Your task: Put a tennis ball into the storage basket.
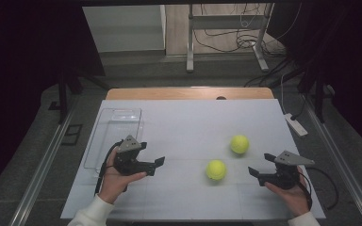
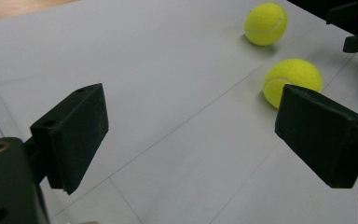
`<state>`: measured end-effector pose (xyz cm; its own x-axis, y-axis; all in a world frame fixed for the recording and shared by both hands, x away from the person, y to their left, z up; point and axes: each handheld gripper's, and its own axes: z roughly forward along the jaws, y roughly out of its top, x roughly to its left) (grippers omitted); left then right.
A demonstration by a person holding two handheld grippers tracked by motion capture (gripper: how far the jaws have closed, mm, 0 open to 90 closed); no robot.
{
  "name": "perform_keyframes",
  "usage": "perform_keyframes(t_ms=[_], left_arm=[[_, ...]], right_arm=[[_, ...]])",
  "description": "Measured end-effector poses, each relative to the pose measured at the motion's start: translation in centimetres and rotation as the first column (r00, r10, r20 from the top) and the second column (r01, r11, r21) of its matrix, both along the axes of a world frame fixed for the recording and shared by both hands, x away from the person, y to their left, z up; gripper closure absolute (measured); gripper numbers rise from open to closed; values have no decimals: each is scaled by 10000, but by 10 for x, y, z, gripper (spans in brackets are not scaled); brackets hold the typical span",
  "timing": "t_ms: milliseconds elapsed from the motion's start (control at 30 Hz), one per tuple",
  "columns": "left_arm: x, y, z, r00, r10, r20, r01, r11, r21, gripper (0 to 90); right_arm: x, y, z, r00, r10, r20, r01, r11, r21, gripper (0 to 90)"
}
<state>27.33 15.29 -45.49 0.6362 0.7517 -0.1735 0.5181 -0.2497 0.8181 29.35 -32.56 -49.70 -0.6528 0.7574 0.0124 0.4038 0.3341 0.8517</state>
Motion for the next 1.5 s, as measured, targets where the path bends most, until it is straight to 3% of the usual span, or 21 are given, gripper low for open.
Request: perform_keyframes(t_ms=[633,1500], left_arm=[[10,-19,3,9984,-549,-97,549,9985,-5,104],[22,-55,2,9892,-1437,-275,1445,9891,271,104]], right_arm=[[0,0,0,10000,-66,-7,66,10000,-29,136],[0,-1,-1,10000,-68,4,68,10000,-41,138]])
